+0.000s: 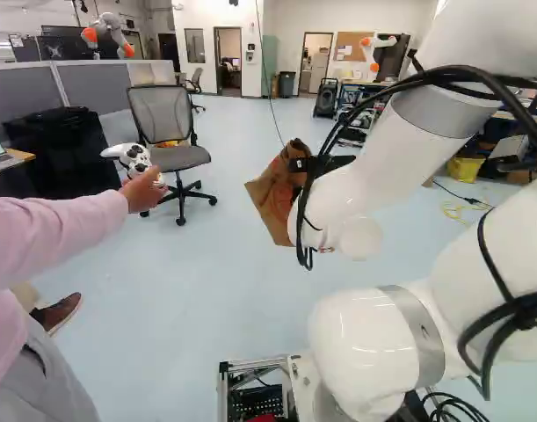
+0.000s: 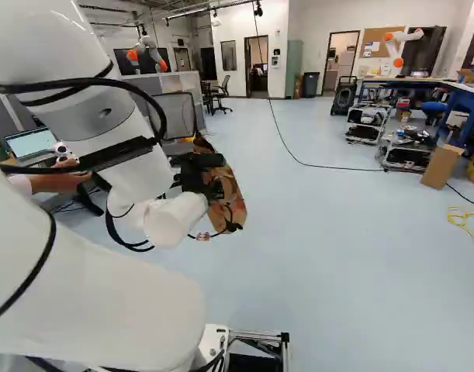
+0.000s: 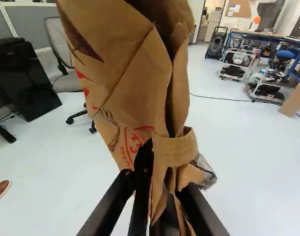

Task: Pick up the grocery bag from the ground

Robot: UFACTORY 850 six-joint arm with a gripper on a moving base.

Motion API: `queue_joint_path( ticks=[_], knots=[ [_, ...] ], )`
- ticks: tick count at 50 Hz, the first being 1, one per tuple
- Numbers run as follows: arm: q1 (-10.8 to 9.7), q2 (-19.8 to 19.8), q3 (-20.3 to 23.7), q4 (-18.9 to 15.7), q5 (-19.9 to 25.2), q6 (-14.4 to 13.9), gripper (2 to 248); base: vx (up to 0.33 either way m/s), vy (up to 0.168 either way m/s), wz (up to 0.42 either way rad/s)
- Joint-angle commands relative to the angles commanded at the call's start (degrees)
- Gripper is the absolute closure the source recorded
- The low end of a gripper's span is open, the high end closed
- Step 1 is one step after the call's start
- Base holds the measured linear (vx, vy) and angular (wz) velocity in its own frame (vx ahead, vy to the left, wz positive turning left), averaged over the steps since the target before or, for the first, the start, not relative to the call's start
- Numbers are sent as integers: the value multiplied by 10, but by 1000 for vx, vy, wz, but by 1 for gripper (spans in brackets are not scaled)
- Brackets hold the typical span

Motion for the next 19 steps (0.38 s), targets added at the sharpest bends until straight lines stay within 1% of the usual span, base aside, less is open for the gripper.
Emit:
queue_joint_path(
  ticks=[19],
  knots=[
    [0,0,0,0,0,0,228,0,0,0]
  ],
)
